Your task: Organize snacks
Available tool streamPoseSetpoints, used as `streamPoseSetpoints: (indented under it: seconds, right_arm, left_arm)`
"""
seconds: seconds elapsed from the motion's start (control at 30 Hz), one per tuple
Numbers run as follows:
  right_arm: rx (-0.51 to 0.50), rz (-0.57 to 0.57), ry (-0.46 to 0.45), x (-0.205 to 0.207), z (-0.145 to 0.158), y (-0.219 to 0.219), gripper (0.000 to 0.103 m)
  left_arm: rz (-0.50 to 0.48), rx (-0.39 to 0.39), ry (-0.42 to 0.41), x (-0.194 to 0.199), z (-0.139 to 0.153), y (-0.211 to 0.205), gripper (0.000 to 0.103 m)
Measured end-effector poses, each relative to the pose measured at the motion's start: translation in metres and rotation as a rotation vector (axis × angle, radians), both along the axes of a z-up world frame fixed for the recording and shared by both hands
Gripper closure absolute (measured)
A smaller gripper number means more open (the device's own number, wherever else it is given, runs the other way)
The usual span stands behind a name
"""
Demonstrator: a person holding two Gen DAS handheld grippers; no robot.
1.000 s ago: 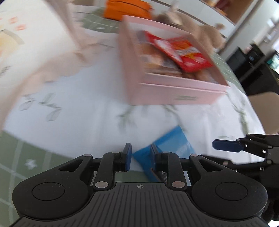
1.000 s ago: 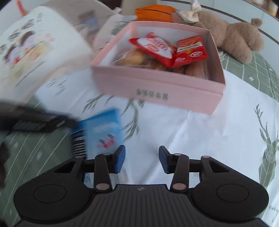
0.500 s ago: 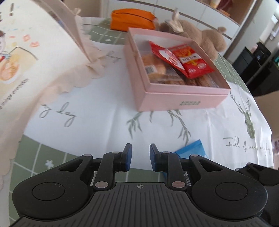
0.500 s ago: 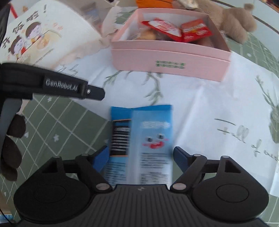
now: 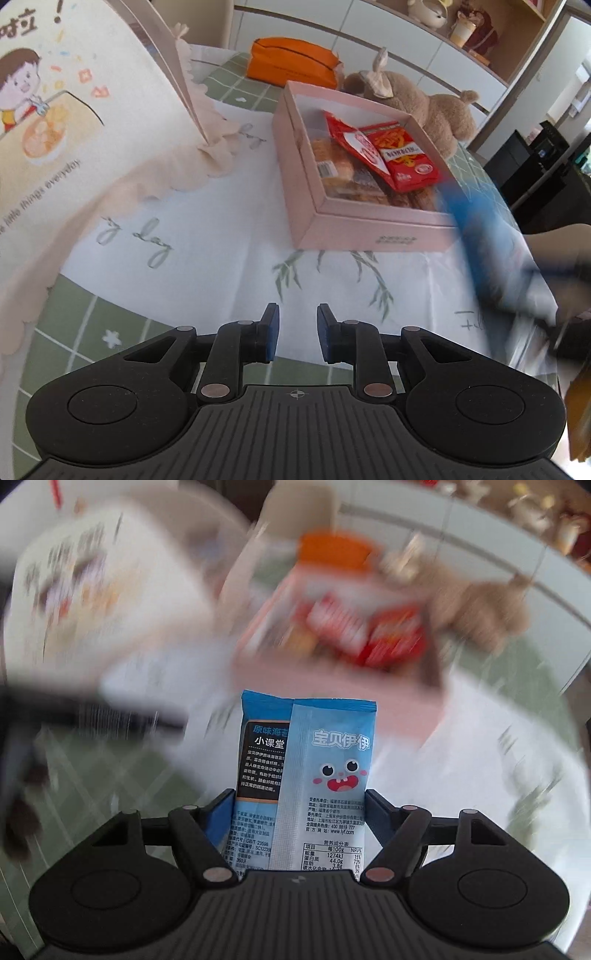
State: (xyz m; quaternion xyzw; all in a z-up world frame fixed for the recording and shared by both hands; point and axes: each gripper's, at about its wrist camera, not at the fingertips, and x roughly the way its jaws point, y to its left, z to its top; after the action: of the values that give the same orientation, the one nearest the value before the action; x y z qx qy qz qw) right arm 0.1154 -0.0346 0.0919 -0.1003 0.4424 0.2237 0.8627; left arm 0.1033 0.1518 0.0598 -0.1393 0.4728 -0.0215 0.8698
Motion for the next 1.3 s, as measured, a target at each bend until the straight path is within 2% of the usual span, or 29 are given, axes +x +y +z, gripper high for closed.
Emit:
streamPoseSetpoints:
  seconds: [0.1, 0.2, 0.3, 0.4, 0.53, 0.63, 0.7, 0.9, 1.03, 1.1, 1.2, 1.3]
  right_arm:
    - [0.024, -0.046, -0.108, 0.032, 0.04, -0.008, 0.029]
    - [0.061, -0.052, -0.177, 0.078, 0.056, 0.004, 0.019]
    - [0.111, -0.073, -0.133, 0.126, 0.047, 0.016, 0.019]
    - [0.131, -0.118, -0.087, 0.144, 0.034, 0.014, 0.019]
    - [0.151, -0.096, -0.085, 0.115, 0.024, -0.004, 0.019]
    - [0.141, -0.094, -0.098, 0.082, 0.016, -0.022, 0.019]
    - [0.149, -0.094, -0.076, 0.056, 0.006, -0.033, 0.019]
    - [0.111, -0.113, -0.033, -0.023, -0.053, -0.055, 0.019]
    - [0.097, -0.145, 0.001, -0.048, -0.09, -0.068, 0.019]
    - [0.086, -0.138, -0.091, -0.063, -0.098, -0.072, 0.018]
    - [0.061, -0.157, -0.183, -0.08, -0.108, -0.076, 0.01]
    - [0.093, -0.208, -0.204, -0.082, -0.113, -0.082, 0.001]
  left_arm:
    - [-0.038, -0.011, 0.017, 0.001, -0.008, -0.009, 0.078]
    - [-0.07, -0.003, 0.035, 0.002, -0.014, -0.019, 0.078]
    - [-0.083, 0.007, 0.031, -0.001, -0.018, -0.025, 0.078]
    - [-0.092, 0.019, 0.011, -0.006, -0.023, -0.029, 0.078]
    - [-0.061, 0.045, -0.019, -0.016, -0.032, -0.033, 0.078]
    - [-0.033, 0.046, -0.046, -0.03, -0.035, -0.038, 0.078]
    - [-0.023, 0.052, -0.058, -0.042, -0.039, -0.047, 0.078]
    - [-0.002, 0.146, -0.169, -0.079, -0.049, -0.084, 0.075]
    - [0.002, 0.201, -0.244, -0.1, -0.055, -0.104, 0.072]
    - [0.007, 0.225, -0.282, -0.107, -0.059, -0.112, 0.069]
    - [-0.006, 0.266, -0.338, -0.109, -0.065, -0.121, 0.068]
    - [-0.029, 0.304, -0.354, -0.104, -0.066, -0.127, 0.069]
